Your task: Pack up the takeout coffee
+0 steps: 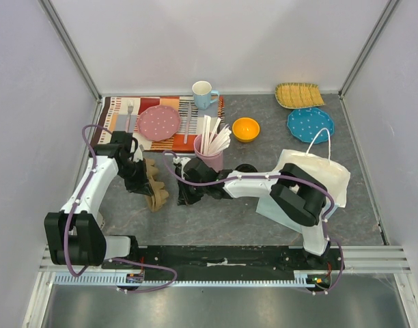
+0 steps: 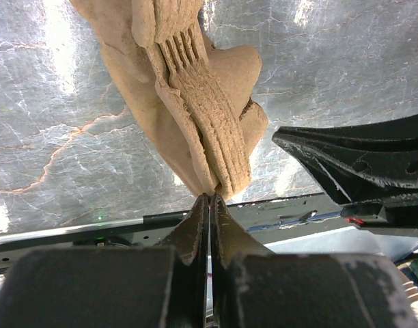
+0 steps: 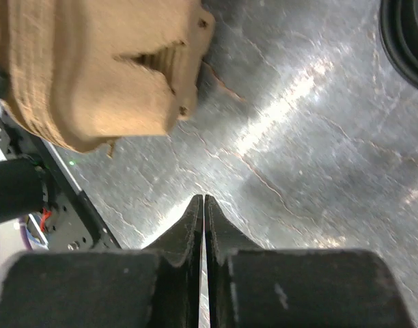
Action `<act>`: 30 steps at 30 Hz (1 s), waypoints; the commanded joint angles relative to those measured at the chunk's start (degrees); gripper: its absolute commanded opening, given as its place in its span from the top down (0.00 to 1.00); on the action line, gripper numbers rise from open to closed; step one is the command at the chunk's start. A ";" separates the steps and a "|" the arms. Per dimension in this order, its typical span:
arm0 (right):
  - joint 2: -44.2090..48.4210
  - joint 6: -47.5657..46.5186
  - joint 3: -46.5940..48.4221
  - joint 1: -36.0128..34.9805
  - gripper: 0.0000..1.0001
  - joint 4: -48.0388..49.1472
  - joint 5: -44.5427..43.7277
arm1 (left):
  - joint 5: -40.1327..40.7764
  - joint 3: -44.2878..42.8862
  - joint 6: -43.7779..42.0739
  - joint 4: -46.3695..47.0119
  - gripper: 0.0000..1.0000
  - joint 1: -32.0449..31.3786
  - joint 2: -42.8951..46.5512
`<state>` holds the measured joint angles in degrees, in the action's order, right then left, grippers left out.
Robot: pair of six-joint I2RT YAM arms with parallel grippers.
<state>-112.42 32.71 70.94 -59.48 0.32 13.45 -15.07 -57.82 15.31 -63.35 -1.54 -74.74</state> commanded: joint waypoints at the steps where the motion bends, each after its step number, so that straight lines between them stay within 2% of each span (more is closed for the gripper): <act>1: 0.62 -2.30 0.61 0.16 0.91 0.81 2.80 | 2.51 -0.01 -3.71 2.18 0.98 0.49 1.09; 4: 1.41 -2.30 0.34 -0.02 0.86 3.02 4.03 | 2.24 -0.27 -4.06 2.62 0.98 0.49 1.26; 7: 2.38 -2.21 -0.27 -0.46 0.73 5.83 4.56 | 2.15 0.16 -4.06 2.53 0.98 0.49 1.53; 8: 2.64 -1.69 -0.53 -0.54 0.64 6.79 4.56 | 2.06 0.17 -4.06 2.62 0.98 0.49 1.53; 11: 2.56 -0.72 -0.45 -0.81 0.48 10.40 4.83 | 1.71 0.26 -3.89 2.62 0.98 0.57 1.79; 21: -0.08 0.60 3.59 -1.34 0.39 12.16 3.69 | 0.75 0.69 -3.36 2.79 0.98 0.57 2.14; 24: 0.19 1.56 3.50 -1.60 0.28 13.48 2.02 | 0.57 0.87 -3.27 2.88 0.98 0.57 2.14; 27: -1.57 2.62 5.86 -1.78 0.28 12.26 0.52 | 0.66 0.87 -3.18 2.97 0.98 0.57 2.23; 30: -3.85 2.71 8.68 -2.30 0.33 10.14 -1.15 | 0.48 0.78 -3.09 2.97 0.98 0.57 2.23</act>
<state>-113.54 34.50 74.56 -61.04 10.44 15.11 -14.79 -56.99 13.80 -61.80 -1.30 -73.87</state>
